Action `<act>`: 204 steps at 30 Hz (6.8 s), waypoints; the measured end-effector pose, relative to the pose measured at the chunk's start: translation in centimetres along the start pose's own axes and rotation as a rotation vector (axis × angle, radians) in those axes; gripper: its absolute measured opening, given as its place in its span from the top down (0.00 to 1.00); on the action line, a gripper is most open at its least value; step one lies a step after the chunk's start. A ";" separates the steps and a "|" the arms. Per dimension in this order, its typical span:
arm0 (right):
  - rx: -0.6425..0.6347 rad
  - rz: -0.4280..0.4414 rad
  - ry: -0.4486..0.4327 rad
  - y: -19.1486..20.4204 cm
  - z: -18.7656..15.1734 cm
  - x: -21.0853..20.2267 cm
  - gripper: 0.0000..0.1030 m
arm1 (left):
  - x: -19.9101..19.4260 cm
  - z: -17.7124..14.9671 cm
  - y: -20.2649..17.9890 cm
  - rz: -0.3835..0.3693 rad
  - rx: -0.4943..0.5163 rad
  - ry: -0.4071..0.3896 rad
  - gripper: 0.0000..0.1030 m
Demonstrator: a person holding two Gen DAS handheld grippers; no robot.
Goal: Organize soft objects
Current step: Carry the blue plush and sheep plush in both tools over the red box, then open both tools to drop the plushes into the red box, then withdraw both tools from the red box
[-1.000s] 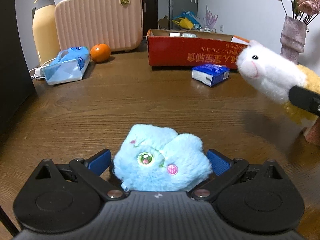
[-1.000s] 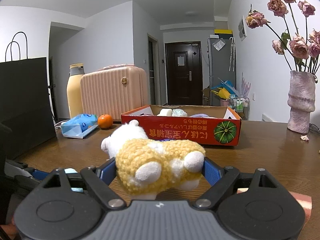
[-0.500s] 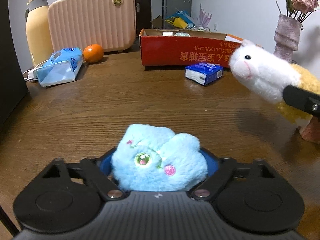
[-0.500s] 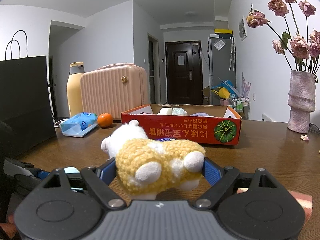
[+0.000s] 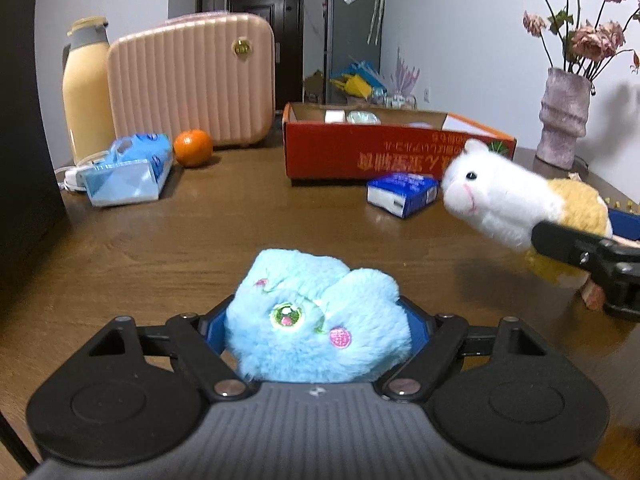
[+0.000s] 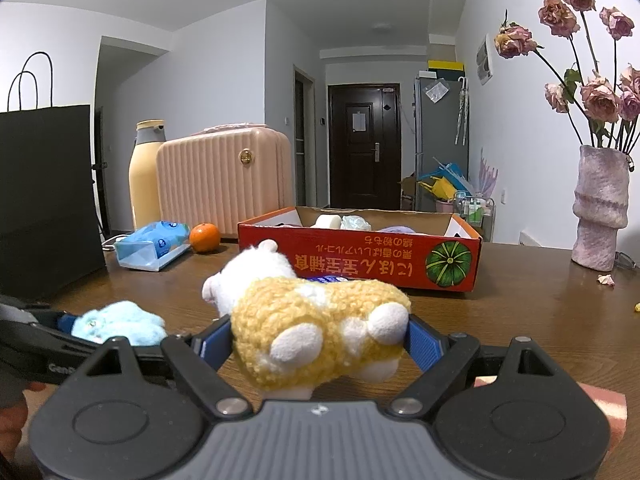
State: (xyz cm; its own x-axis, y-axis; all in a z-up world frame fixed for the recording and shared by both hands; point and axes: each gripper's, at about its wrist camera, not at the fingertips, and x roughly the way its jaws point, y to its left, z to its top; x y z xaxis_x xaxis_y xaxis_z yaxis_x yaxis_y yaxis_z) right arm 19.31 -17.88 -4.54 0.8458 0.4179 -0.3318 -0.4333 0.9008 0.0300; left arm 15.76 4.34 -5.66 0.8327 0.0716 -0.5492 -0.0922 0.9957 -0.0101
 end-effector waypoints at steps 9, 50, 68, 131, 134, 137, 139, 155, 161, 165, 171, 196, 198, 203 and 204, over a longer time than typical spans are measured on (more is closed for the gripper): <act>0.019 -0.038 -0.049 0.4 0.5 1.1 0.15 | -0.5 1.1 -0.1 0.027 -0.027 -0.078 0.20; 0.125 -0.237 -0.245 -0.2 5.6 11.3 0.15 | 7.7 10.2 -0.6 0.198 -0.186 -0.292 0.20; 0.174 -0.311 -0.269 -4.5 7.4 14.8 0.15 | 11.7 13.2 -2.8 0.176 -0.196 -0.324 0.20; 0.182 -0.325 -0.150 -9.8 8.9 24.3 0.00 | 20.8 17.9 -3.9 0.188 -0.169 -0.340 0.00; 0.182 -0.328 -0.144 -9.9 8.8 24.4 0.00 | 21.0 17.9 -3.7 0.188 -0.172 -0.328 0.00; 0.179 -0.330 -0.146 -9.7 8.7 24.3 0.00 | 21.0 17.9 -3.5 0.190 -0.178 -0.327 0.00; 0.178 -0.332 -0.149 -9.6 8.6 24.2 0.00 | 20.9 17.8 -3.5 0.189 -0.183 -0.325 0.00; 0.144 -0.339 -0.172 -8.0 7.4 21.5 0.00 | 18.9 16.3 -3.6 0.208 -0.167 -0.324 0.00; 0.124 -0.343 -0.175 -7.2 6.8 19.7 0.00 | 17.3 15.2 -3.1 0.215 -0.176 -0.316 0.00; 0.108 -0.348 -0.175 -6.7 6.3 18.3 0.00 | 16.2 14.4 -2.8 0.216 -0.178 -0.311 0.00; 0.095 -0.349 -0.172 -6.2 5.6 16.4 0.00 | 14.7 13.3 -2.6 0.217 -0.175 -0.302 0.00; 0.002 -0.372 -0.154 -4.9 2.3 6.7 0.00 | 7.0 7.5 -3.6 0.180 -0.129 -0.233 0.00; -0.003 -0.373 -0.148 -5.3 2.0 5.9 0.00 | 6.5 7.0 -3.9 0.175 -0.122 -0.225 0.00; -0.005 -0.376 -0.134 -6.3 1.2 3.9 0.00 | 5.2 5.9 -4.5 0.160 -0.104 -0.208 0.00; -0.005 -0.375 -0.128 -6.5 1.1 3.4 0.00 | 5.0 5.6 -4.6 0.158 -0.101 -0.204 0.00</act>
State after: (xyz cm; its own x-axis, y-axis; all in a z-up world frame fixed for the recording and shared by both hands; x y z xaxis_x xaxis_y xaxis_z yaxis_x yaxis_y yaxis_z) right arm 25.38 -22.21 -4.86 0.9775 0.0717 -0.1983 -0.0882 0.9932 -0.0756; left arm 23.42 0.42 -3.64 0.8954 0.2457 -0.3714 -0.2748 0.9611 -0.0265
